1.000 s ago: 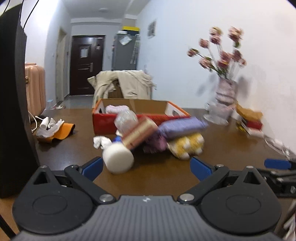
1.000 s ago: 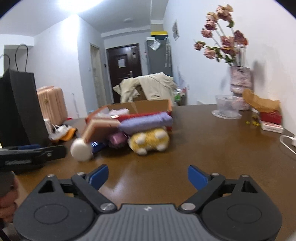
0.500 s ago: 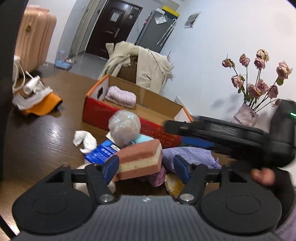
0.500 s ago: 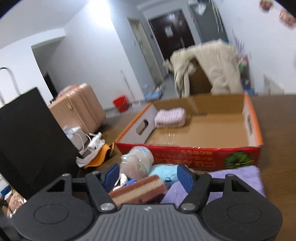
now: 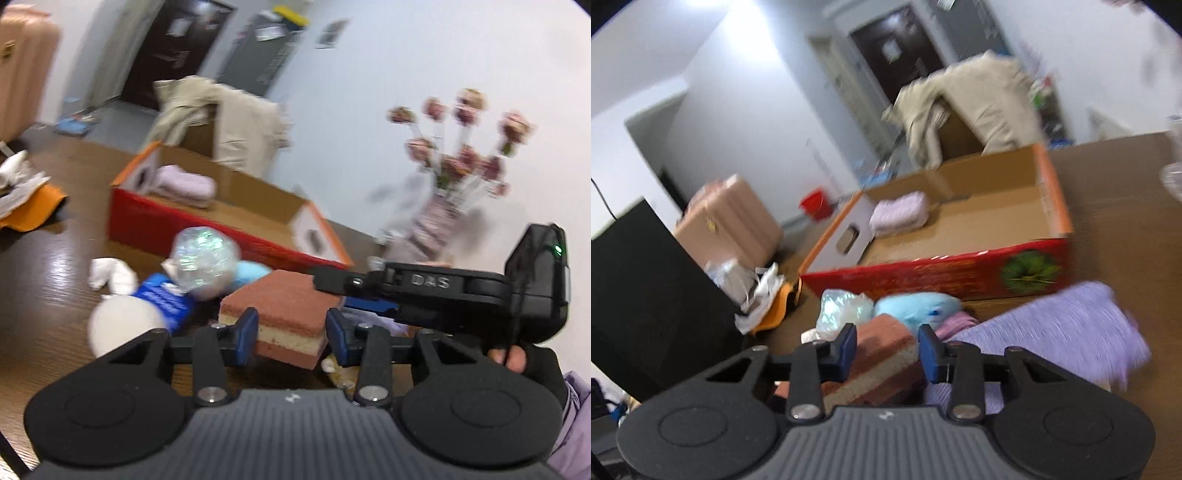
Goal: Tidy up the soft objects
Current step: 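Grasp the pink-and-cream sponge block with the right gripper and lift it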
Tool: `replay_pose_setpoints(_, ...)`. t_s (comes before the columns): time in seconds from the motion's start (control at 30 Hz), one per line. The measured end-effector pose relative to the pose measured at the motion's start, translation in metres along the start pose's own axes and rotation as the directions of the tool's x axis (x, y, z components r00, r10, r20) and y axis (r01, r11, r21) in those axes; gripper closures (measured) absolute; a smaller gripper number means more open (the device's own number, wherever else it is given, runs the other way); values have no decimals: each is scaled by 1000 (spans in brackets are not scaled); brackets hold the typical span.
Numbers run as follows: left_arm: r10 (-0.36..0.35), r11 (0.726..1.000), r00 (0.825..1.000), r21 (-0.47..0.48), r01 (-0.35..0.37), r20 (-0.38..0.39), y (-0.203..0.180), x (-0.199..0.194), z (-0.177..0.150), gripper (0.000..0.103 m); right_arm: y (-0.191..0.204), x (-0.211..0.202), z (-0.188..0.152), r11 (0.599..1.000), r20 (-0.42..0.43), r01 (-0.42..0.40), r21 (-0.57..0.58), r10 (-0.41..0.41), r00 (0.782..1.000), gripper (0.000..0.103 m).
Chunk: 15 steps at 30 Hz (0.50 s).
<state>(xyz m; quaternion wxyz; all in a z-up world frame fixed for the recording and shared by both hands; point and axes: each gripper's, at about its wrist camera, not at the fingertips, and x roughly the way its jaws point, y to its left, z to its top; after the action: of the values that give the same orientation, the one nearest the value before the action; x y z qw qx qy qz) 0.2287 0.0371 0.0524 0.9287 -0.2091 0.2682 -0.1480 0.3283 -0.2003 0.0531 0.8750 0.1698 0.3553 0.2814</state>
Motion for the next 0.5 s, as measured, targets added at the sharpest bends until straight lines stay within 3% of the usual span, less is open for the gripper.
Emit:
replay_pose_setpoints(0.17,-159,984,987,75,161,-39,-4,-23,-37,61,8,-67,-59,996,118,83,18,-85,989,68)
replay_pose_setpoints(0.23,-197,975,978,91,203,-72,1,-33,-57,61,17,-82,-88,994,154,110,-28,-104,983,68)
replay_pose_setpoints(0.33,-202,976,970,60,211,-133,12,-39,-81,61,20,-86,-127,991,139,136,-12,-133,981,68)
replay_pose_setpoints(0.5,-109,988,972,81,129,-210,21,-37,-106,61,18,-80,-166,991,51,136,7,-137,989,72)
